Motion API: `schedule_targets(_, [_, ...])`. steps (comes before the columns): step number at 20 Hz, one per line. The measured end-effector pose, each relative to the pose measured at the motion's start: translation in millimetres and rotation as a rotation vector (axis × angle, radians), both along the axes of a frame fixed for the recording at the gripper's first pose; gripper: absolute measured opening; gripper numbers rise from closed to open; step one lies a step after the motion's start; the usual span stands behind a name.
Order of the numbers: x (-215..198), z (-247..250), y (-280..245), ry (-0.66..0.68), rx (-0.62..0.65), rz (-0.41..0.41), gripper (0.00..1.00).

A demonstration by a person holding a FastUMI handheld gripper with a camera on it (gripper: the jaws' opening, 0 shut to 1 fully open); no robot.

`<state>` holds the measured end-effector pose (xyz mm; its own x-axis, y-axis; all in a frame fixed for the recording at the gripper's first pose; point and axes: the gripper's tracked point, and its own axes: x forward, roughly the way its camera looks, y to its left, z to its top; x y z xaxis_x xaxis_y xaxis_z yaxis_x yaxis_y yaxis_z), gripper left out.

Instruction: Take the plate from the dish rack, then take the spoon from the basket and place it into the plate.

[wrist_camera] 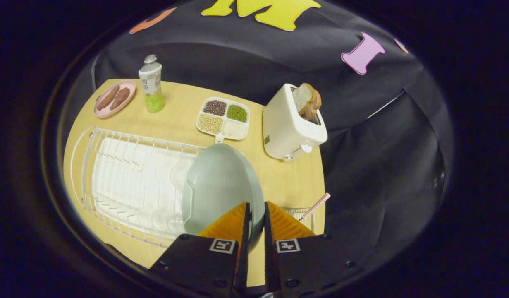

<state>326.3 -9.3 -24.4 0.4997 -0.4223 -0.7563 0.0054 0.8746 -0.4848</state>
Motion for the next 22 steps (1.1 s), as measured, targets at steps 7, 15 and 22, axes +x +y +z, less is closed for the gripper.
schedule_targets(7, [-10.2,12.4,24.1,-0.104,-0.066,-0.086,0.15])
schedule_targets(15, [-23.0,52.3,26.9,-0.37,-0.168,-0.169,0.15])
schedule_targets(22, [-79.5,56.6,38.4,-0.434,0.076,-0.101,0.15])
